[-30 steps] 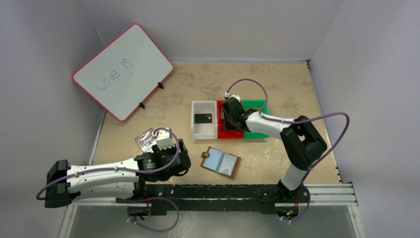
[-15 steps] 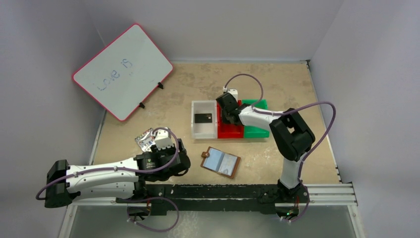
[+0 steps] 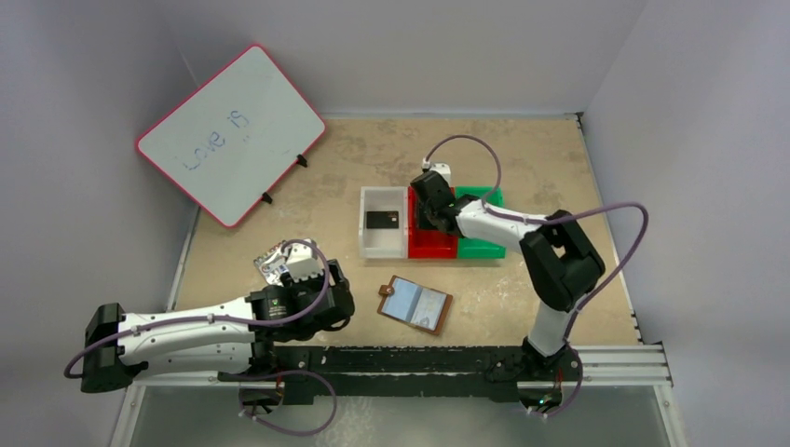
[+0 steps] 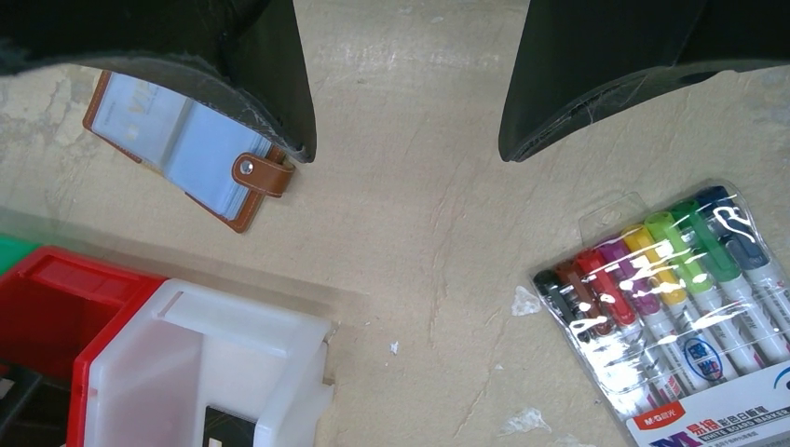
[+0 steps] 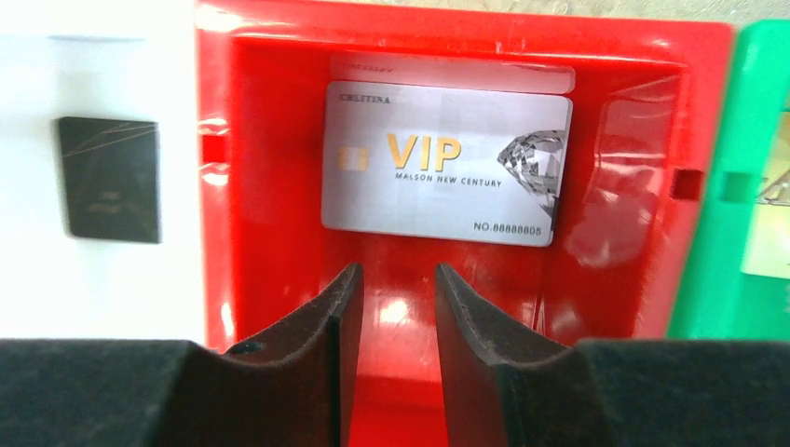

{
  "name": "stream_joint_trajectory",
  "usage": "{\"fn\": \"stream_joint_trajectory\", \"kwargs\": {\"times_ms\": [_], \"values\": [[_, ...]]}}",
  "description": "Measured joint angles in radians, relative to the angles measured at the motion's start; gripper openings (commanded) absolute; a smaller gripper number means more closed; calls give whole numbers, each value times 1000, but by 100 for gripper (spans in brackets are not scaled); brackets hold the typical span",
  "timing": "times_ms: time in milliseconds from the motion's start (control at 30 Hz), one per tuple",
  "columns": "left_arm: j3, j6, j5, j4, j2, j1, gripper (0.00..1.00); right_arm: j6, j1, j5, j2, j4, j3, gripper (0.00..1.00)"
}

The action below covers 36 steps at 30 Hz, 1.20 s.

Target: Take the credit cards out of the card holder

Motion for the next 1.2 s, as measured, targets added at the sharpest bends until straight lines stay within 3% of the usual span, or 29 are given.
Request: {"fn": "stream_joint_trajectory", "kwargs": {"times_ms": [400,633,900,1033,1200], "values": [[12,5,3,61,100,0,74,27,0,-77,-318,9,-87,49],[50,21,18,103,169,0,80,132,0,-135,-691,13,-344,64],[103,33,47,148,293,0,80,328,-2,-315,-1037,67,-702,60],[122,54,68,191,365,0,79,412,-2,-420,-1096,85,-837,56],[178,86,100,219,468,0,78,452,-2,-505,-1078,106,-872,49]]}}
